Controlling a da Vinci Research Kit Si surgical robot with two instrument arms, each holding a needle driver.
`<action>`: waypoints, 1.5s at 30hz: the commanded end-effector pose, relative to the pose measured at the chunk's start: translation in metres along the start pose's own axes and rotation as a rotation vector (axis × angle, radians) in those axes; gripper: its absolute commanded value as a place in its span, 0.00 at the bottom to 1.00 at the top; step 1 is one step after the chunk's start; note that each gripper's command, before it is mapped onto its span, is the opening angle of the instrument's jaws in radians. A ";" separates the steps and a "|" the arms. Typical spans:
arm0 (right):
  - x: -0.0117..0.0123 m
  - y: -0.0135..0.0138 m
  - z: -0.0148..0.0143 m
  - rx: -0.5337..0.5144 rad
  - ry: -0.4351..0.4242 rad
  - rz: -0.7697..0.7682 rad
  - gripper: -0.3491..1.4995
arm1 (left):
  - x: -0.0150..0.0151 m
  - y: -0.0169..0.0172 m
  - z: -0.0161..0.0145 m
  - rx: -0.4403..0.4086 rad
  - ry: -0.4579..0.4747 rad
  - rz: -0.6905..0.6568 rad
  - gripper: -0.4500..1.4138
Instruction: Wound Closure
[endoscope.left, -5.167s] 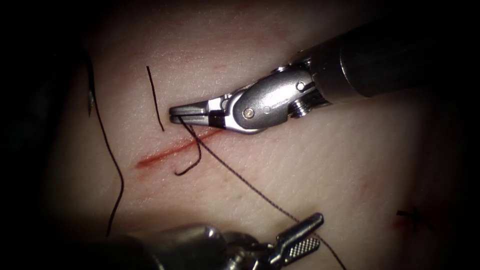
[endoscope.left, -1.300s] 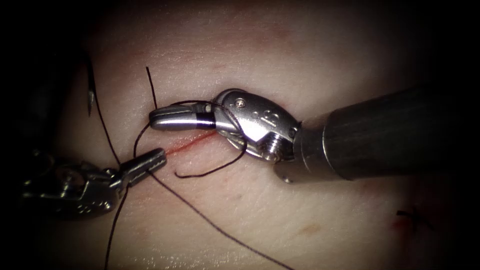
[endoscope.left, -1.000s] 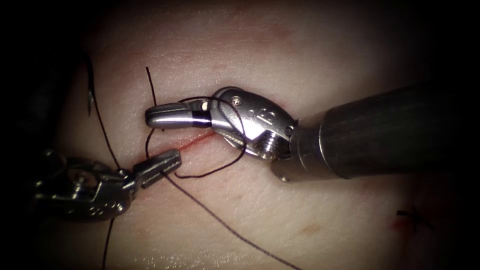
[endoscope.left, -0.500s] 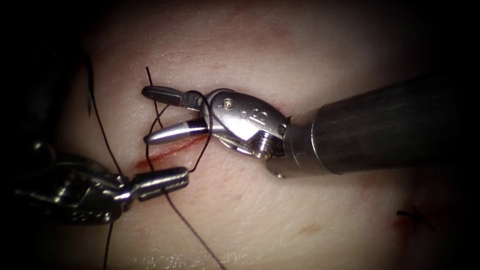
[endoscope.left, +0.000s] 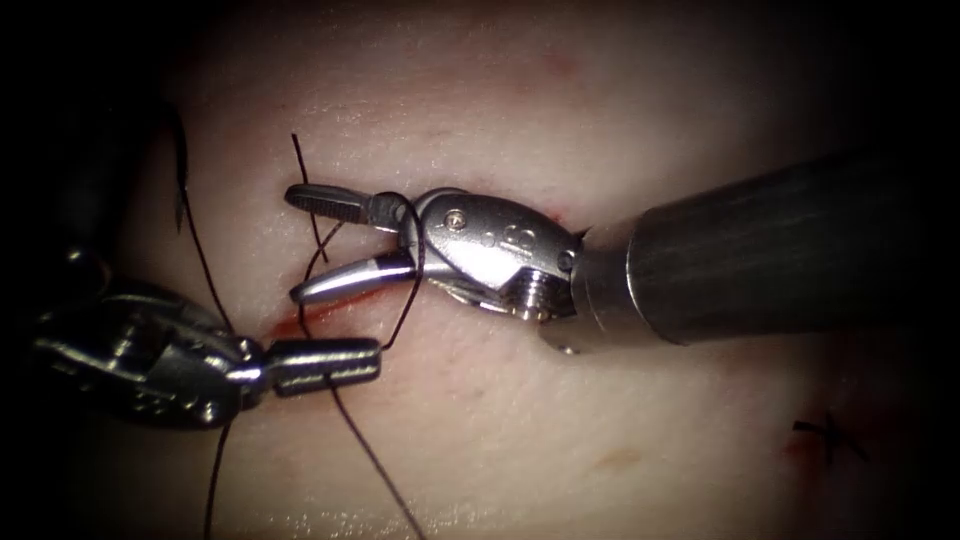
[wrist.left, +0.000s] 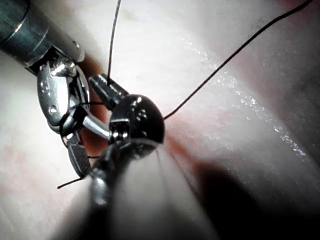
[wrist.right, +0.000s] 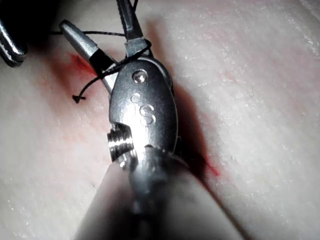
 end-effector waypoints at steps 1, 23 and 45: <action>-0.0010 -0.0004 0.0006 0.001 0.000 0.001 0.63 | 0.0002 0.0006 0.0007 -0.003 -0.006 -0.011 0.00; -0.0015 -0.0007 0.0018 -0.044 -0.059 0.189 0.51 | 0.0018 -0.0004 0.0001 -0.003 0.007 -0.050 0.00; -0.0020 -0.0009 0.0023 -0.094 -0.079 0.366 0.75 | 0.0030 -0.0007 0.0001 -0.001 0.025 -0.051 0.00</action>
